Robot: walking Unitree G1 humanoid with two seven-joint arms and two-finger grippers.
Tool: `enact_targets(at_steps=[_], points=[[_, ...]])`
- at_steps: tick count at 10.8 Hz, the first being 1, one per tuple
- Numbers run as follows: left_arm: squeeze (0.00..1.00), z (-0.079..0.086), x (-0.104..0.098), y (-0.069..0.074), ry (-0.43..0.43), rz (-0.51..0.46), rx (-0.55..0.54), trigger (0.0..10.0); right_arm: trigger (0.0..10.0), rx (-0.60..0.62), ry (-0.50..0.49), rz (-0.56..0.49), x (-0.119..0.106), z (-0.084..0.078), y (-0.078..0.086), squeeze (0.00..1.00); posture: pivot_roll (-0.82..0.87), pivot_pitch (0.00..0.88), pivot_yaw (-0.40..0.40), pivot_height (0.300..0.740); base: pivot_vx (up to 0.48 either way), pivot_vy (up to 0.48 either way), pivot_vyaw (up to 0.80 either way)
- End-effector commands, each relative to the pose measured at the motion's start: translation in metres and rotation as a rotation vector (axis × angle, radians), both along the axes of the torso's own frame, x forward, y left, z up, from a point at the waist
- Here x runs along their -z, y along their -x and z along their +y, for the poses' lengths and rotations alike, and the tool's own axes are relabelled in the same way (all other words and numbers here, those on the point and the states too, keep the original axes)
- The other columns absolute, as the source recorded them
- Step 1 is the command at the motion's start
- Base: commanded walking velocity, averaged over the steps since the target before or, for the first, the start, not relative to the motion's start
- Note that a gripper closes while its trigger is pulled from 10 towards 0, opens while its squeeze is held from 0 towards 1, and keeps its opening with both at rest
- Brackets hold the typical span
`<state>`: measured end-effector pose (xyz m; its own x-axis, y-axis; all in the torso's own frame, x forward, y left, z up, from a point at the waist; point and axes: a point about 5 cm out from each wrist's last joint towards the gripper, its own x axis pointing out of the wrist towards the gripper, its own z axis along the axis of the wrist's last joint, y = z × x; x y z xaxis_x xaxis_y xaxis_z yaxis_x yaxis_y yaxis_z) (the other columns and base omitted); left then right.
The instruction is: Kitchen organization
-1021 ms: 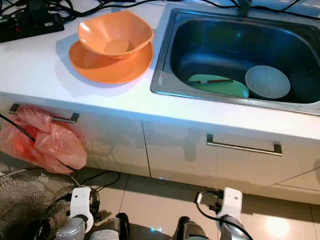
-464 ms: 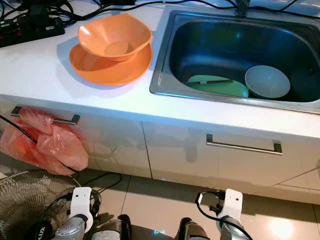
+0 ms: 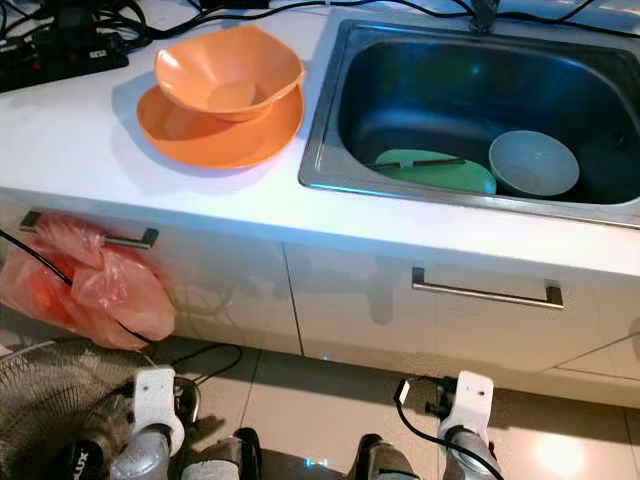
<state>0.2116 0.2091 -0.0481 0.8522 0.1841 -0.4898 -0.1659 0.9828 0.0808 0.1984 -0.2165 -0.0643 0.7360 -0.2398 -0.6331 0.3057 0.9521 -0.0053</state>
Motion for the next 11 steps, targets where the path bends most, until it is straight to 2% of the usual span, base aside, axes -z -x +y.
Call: enact_targets(at_steps=[1,4,6,8,9,11], points=[[0.00,0.011,-0.019,-0.010,-0.064,-0.128,0.024,10.0,10.0,-0.001,0.036,-0.011,0.001,-0.003,0.006,0.00,0.09,0.271,-0.009,0.740,0.000,0.000,0.00],[0.00,0.009,-0.071,-0.017,-0.146,-0.414,0.034,10.0,10.0,0.080,0.061,-0.150,-0.008,-0.007,0.006,0.00,0.09,0.286,-0.006,0.740,0.000,0.000,0.00],[0.00,0.002,-0.100,-0.018,-0.148,-0.507,0.024,10.0,10.0,0.077,0.122,-0.209,-0.014,-0.008,0.004,0.00,0.08,0.290,-0.005,0.740,0.000,0.000,0.00],[0.00,-0.003,-0.117,-0.013,-0.174,-0.557,0.048,10.0,10.0,0.085,0.149,-0.257,-0.018,-0.009,0.003,0.00,0.08,0.295,-0.004,0.740,0.000,0.000,0.00],[0.00,-0.005,-0.133,-0.010,-0.211,-0.607,0.055,10.0,10.0,0.082,0.197,-0.294,-0.023,-0.010,0.002,0.00,0.08,0.296,-0.003,0.740,0.000,0.000,0.00],[0.00,-0.008,-0.172,-0.010,-0.260,-0.720,0.029,10.0,10.0,0.145,0.223,-0.374,-0.030,-0.012,0.003,0.00,0.08,0.293,-0.001,0.740,0.000,0.000,0.00]])
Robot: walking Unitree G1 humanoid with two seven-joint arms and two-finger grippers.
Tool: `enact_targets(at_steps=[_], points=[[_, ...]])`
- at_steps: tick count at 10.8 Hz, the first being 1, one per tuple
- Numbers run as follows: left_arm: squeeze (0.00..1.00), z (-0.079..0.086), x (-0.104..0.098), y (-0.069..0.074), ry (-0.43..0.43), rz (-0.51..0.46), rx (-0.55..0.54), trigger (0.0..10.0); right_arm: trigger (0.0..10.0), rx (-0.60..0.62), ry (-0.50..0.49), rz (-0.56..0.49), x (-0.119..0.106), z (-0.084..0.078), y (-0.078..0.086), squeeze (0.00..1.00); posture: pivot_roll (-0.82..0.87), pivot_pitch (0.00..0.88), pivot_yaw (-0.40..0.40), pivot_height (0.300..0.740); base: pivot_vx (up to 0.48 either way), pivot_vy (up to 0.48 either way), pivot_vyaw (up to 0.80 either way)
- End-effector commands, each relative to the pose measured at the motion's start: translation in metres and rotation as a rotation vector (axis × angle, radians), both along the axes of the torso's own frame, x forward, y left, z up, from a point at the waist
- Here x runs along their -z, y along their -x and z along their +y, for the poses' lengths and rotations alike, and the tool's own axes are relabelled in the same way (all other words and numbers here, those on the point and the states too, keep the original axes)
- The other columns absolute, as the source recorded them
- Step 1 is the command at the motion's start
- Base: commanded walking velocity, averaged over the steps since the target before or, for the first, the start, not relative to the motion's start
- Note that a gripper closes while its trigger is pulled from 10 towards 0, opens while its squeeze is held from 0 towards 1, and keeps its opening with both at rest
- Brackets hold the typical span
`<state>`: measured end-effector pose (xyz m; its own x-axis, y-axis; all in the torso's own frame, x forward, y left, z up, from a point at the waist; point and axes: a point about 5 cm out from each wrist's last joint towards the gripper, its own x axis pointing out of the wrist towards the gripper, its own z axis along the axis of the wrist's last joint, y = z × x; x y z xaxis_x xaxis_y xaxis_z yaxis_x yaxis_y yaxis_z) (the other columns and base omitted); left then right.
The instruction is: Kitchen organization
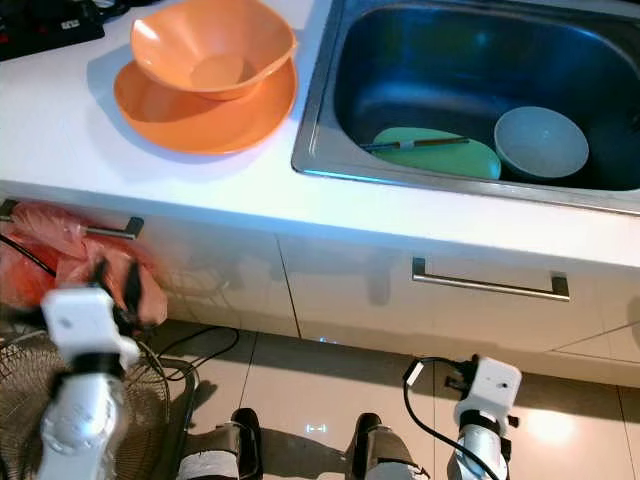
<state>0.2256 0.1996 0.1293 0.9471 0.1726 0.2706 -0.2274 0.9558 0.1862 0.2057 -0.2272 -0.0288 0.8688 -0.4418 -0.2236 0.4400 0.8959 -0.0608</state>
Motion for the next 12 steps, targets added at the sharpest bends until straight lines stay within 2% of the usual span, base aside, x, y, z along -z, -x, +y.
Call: enact_targets(at_steps=[1,2,3,4,5,6,7,8,9,10,12], points=[[0.00,-0.001,-0.011,0.000,-0.016,-0.027,-0.023,10.0,10.0,0.056,0.085,-0.210,-0.036,-0.024,-0.005,0.00,0.08,0.290,-0.004,0.740,0.000,0.000,0.00],[0.00,-0.002,-0.021,-0.002,-0.021,-0.063,-0.024,10.0,10.0,0.050,0.230,-0.537,-0.136,-0.049,-0.015,0.00,0.08,0.287,-0.004,0.740,0.000,0.000,0.00],[0.00,-0.007,-0.039,-0.005,-0.032,-0.122,-0.010,10.0,10.0,0.020,0.291,-0.713,-0.197,-0.047,-0.020,0.00,0.08,0.281,-0.005,0.740,0.000,0.000,0.00],[0.00,-0.012,-0.054,-0.008,-0.048,-0.170,0.002,10.0,10.0,0.022,0.307,-0.799,-0.223,-0.044,-0.027,0.00,0.08,0.277,-0.007,0.740,0.000,0.000,0.00],[0.00,-0.014,-0.067,-0.009,-0.041,-0.201,-0.003,10.0,10.0,0.024,0.294,-0.852,-0.241,-0.040,-0.030,0.00,0.09,0.270,-0.009,0.740,0.000,0.000,0.00],[0.00,-0.015,-0.071,-0.009,-0.037,-0.204,-0.001,10.0,10.0,0.004,0.279,-0.840,-0.247,-0.035,-0.029,0.00,0.09,0.268,-0.008,0.740,0.000,0.000,0.00],[0.00,-0.015,-0.064,-0.010,-0.026,-0.174,-0.002,10.0,10.0,0.023,0.252,-0.707,-0.229,-0.038,-0.021,0.00,0.08,0.256,-0.009,0.740,0.000,0.000,0.00],[0.00,-0.014,-0.063,-0.010,-0.025,-0.165,-0.007,10.0,10.0,0.066,0.231,-0.637,-0.218,-0.045,-0.012,0.00,0.08,0.258,-0.007,0.740,0.000,0.000,0.00],[0.00,-0.012,-0.071,-0.013,-0.027,-0.182,-0.012,10.0,10.0,0.083,0.252,-0.715,-0.243,-0.050,-0.013,0.00,0.07,0.255,-0.006,0.740,0.000,0.000,0.00],[0.00,-0.012,-0.075,-0.016,-0.027,-0.193,-0.009,10.0,10.0,0.053,0.262,-0.750,-0.257,-0.044,-0.018,0.00,0.07,0.249,-0.008,0.740,0.000,0.000,0.00],[0.00,-0.020,-0.096,-0.028,-0.046,-0.245,0.041,10.0,10.0,-0.050,0.239,-0.856,-0.296,-0.021,-0.032,0.00,0.07,0.237,-0.011,0.740,0.000,0.000,0.00]])
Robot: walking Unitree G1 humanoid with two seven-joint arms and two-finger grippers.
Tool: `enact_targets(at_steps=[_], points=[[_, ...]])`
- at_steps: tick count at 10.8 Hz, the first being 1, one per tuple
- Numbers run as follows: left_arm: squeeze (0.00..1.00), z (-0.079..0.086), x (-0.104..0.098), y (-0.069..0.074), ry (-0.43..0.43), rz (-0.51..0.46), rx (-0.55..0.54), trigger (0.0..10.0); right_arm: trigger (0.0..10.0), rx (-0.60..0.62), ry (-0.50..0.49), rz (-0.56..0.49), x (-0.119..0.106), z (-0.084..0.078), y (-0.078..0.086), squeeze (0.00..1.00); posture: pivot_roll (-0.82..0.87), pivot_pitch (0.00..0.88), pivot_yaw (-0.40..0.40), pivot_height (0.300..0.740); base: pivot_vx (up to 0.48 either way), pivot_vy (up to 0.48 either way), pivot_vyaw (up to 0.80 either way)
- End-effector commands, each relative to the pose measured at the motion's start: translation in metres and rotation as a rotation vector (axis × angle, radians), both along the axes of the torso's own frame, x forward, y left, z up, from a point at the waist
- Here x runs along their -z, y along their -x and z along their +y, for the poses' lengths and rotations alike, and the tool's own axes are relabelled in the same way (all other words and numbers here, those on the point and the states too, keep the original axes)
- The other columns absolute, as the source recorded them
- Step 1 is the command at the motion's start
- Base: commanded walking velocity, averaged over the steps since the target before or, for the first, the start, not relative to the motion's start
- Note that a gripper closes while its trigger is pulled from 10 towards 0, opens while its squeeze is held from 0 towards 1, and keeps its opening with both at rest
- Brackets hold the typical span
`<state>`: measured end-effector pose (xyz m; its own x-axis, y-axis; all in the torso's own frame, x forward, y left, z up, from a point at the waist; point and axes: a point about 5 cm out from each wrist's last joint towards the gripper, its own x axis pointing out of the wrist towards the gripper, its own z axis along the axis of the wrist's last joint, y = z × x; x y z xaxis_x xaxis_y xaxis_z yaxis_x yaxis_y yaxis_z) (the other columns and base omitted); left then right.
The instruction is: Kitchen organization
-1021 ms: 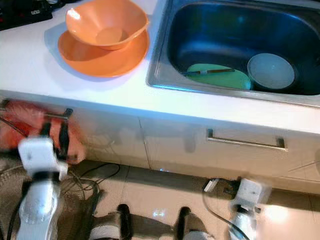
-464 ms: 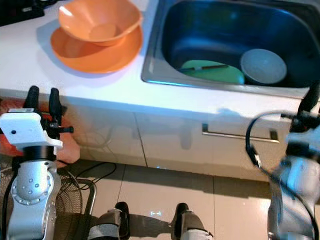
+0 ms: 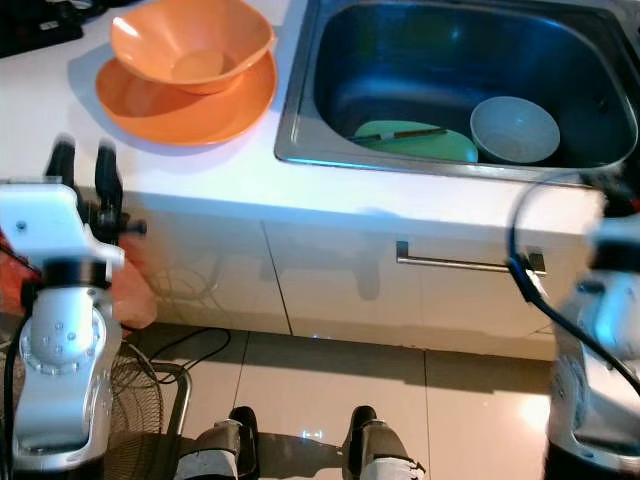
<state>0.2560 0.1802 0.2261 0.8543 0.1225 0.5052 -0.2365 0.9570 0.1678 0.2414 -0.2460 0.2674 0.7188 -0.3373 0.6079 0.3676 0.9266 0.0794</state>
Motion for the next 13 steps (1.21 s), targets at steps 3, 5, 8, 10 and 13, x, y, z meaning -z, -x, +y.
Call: enact_targets(at_steps=[3,5,8,10,13], points=[[0.00,-0.012,-0.014,-0.023,-0.097,0.017,0.107,10.0,10.0,-0.154,0.000,0.062,0.000,0.023,-0.021,0.00,0.09,0.222,-0.015,0.740,0.000,0.000,0.00],[0.00,-0.013,-0.030,-0.043,-0.131,0.002,0.145,10.0,10.0,-0.255,-0.013,0.126,0.009,0.043,-0.042,0.00,0.11,0.198,-0.008,0.740,0.000,0.000,0.00],[0.00,-0.017,-0.054,-0.063,-0.065,-0.013,0.179,10.0,10.0,-0.390,-0.029,0.145,0.015,0.073,-0.065,0.00,0.13,0.169,-0.002,0.740,0.000,0.000,0.00],[0.00,-0.031,-0.079,-0.079,0.054,-0.035,0.265,10.0,10.0,-0.452,-0.034,0.152,0.019,0.089,-0.073,0.00,0.14,0.159,0.003,0.740,0.000,0.000,0.00],[1.00,-0.038,-0.101,-0.107,0.257,0.017,0.311,10.0,10.0,-0.504,-0.030,0.152,0.024,0.104,-0.077,0.00,0.13,0.144,0.014,0.740,0.000,0.000,0.00]])
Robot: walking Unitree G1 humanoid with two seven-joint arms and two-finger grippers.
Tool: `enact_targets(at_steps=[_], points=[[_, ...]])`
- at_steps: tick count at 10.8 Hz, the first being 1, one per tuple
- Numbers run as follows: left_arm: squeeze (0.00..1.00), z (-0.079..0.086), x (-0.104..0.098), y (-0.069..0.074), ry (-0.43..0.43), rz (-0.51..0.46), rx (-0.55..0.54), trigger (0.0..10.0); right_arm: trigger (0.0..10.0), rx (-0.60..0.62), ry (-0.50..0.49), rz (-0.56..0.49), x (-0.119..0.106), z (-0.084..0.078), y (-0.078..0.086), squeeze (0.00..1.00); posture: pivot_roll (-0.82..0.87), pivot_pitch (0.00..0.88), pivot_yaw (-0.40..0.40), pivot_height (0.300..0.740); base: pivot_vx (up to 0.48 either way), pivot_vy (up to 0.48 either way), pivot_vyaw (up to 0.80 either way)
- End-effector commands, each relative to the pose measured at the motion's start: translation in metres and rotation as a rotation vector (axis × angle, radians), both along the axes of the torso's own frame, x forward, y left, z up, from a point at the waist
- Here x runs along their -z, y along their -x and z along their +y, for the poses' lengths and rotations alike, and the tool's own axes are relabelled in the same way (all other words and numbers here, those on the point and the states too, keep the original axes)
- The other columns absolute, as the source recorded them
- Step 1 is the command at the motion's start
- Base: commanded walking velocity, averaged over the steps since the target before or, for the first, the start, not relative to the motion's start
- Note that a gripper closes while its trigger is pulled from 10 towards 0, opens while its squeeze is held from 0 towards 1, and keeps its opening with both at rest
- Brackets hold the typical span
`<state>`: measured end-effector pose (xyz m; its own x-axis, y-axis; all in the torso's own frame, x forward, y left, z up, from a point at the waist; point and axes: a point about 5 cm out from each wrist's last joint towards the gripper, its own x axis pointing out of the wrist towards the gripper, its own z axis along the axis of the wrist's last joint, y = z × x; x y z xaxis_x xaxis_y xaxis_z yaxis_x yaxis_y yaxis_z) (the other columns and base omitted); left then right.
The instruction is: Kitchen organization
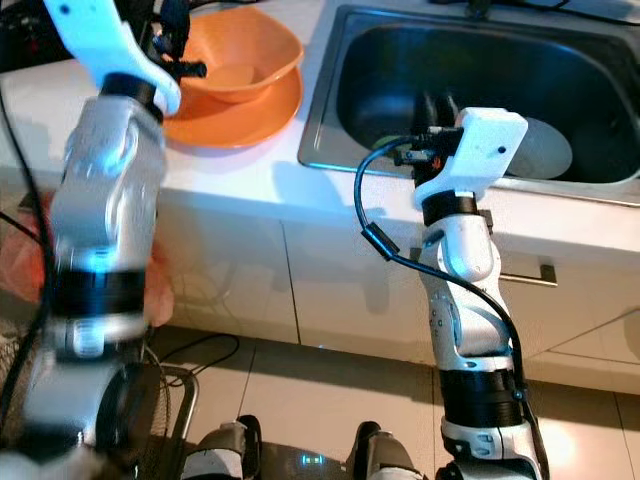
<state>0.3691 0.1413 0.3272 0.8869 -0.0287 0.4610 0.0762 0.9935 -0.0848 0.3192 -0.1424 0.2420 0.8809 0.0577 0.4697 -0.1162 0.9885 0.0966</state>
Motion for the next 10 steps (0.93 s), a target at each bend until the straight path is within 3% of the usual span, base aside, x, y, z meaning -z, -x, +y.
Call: enact_targets(at_steps=[1,3,4,7,8,10], points=[[1.00,0.004,-0.003,-0.004,0.032,0.015,-0.006,10.0,10.0,-0.003,0.003,-0.013,-0.001,0.002,-0.001,0.00,0.13,0.141,0.017,0.740,0.000,0.000,0.00],[1.00,0.018,0.004,-0.023,0.038,0.133,-0.066,10.0,10.0,-0.004,0.005,-0.015,0.001,0.003,-0.002,0.00,0.12,0.141,0.027,0.740,0.000,0.000,0.00],[1.00,0.033,0.003,-0.029,0.063,0.167,-0.119,10.0,10.0,-0.006,0.006,-0.014,0.002,0.003,-0.001,0.00,0.12,0.144,0.031,0.740,0.000,0.000,0.00],[1.00,0.053,0.015,-0.041,0.060,0.288,-0.157,10.0,10.0,-0.013,0.007,-0.012,0.004,0.005,-0.002,0.00,0.12,0.146,0.032,0.740,0.000,0.000,0.00],[0.00,0.055,0.018,-0.043,0.067,0.315,-0.141,10.0,10.0,-0.018,0.009,-0.013,0.005,0.006,-0.002,0.00,0.13,0.145,0.032,0.740,0.000,0.000,0.00],[0.00,0.057,0.034,-0.050,0.131,0.436,-0.011,10.0,10.0,-0.033,0.011,-0.012,0.006,0.009,-0.002,0.00,0.13,0.138,0.041,0.740,0.000,0.000,0.00]])
